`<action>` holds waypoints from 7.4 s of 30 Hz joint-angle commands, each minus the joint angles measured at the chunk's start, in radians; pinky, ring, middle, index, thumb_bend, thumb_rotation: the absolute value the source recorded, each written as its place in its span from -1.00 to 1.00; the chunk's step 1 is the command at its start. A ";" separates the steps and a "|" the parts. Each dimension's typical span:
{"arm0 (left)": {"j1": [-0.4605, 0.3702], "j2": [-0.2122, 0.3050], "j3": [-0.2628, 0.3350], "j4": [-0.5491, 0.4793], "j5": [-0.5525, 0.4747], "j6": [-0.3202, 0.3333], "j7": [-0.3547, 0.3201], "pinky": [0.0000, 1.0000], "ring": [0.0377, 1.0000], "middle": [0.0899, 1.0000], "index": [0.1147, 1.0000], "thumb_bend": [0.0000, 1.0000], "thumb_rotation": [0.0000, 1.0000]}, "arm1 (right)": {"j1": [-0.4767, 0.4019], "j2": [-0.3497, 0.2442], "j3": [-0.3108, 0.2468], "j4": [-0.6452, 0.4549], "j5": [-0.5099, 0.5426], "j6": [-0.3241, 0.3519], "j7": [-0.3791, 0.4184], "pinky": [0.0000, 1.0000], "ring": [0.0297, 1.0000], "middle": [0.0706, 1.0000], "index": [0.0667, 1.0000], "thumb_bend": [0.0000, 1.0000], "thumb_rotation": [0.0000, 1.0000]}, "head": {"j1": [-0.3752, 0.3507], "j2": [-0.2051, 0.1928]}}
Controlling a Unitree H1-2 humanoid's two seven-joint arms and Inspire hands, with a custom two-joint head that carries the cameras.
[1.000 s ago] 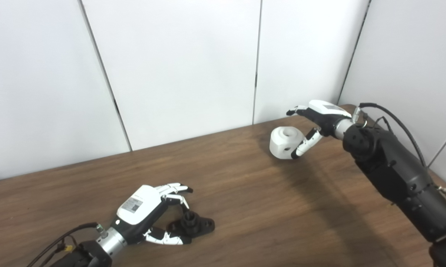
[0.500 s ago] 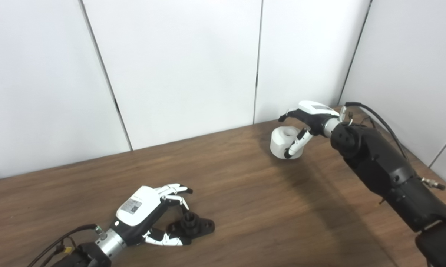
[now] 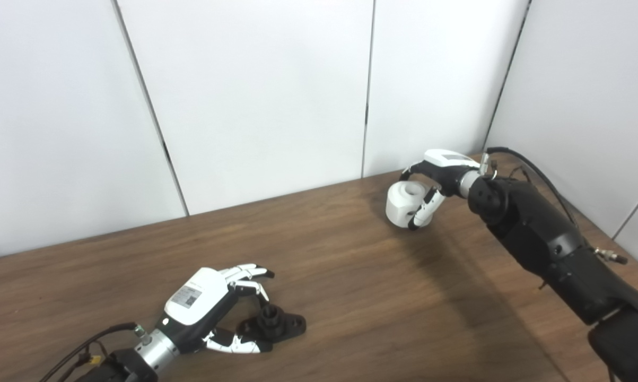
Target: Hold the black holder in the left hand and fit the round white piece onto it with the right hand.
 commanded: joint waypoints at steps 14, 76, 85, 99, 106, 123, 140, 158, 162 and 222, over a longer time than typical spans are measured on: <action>0.105 0.080 -0.071 0.059 0.114 0.012 -0.168 0.41 0.68 0.63 -0.16 0.04 -0.84 | -0.099 -0.047 -0.006 0.000 -0.034 -0.055 -0.028 0.74 0.82 0.82 0.53 0.85 -0.51 | 0.000 0.008; 0.103 0.060 -0.042 0.036 0.125 0.039 -0.200 0.50 0.70 0.64 -0.16 0.04 -0.84 | -0.089 -0.049 -0.061 -0.265 -0.016 -0.203 -0.029 0.51 0.63 0.47 -0.11 0.05 -0.73 | 0.106 0.058; 0.106 0.044 -0.023 0.001 0.121 0.071 -0.238 0.53 0.69 0.63 -0.16 0.04 -0.84 | -0.083 -0.032 -0.064 -0.363 0.018 -0.206 0.051 0.55 0.66 0.48 -0.11 0.05 -0.72 | 0.180 0.077; 0.107 0.009 0.003 -0.025 0.125 0.126 -0.287 0.48 0.70 0.63 -0.16 0.04 -0.84 | -0.083 -0.013 -0.041 -0.449 0.075 -0.282 0.127 0.47 0.61 0.47 -0.11 0.05 -0.72 | 0.293 0.100; 0.102 -0.016 0.012 -0.018 0.131 0.131 -0.279 0.41 0.67 0.60 -0.16 0.04 -0.84 | -0.085 0.005 -0.034 -0.509 0.116 -0.304 0.165 0.46 0.61 0.48 -0.12 0.05 -0.72 | 0.334 0.111; 0.097 -0.048 0.025 -0.007 0.161 0.148 -0.261 0.39 0.66 0.59 -0.16 0.04 -0.85 | -0.080 0.086 0.001 -0.607 0.115 -0.303 0.237 0.42 0.60 0.47 -0.12 0.05 -0.72 | 0.384 0.122; 0.095 -0.053 0.036 -0.029 0.154 0.161 -0.299 0.40 0.67 0.60 -0.16 0.04 -0.85 | -0.075 0.136 0.036 -0.608 0.140 -0.340 0.270 0.41 0.59 0.46 -0.12 0.05 -0.72 | 0.402 0.138; 0.098 -0.057 0.047 -0.035 0.172 0.172 -0.295 0.29 0.60 0.58 -0.16 0.04 -0.85 | -0.070 0.165 0.053 -0.619 0.128 -0.335 0.290 0.51 0.61 0.47 -0.12 0.05 -0.72 | 0.404 0.146; 0.099 -0.058 0.049 -0.039 0.178 0.176 -0.295 0.31 0.60 0.57 -0.16 0.04 -0.85 | -0.065 0.173 0.055 -0.619 0.121 -0.334 0.291 0.52 0.60 0.47 -0.12 0.05 -0.72 | 0.404 0.147; 0.125 -0.060 0.079 -0.090 0.159 0.200 -0.333 0.34 0.63 0.58 -0.16 0.04 -0.85 | -0.059 0.260 0.089 -0.484 0.093 -0.356 0.272 0.57 0.62 0.50 -0.11 0.05 -0.73 | 0.417 0.161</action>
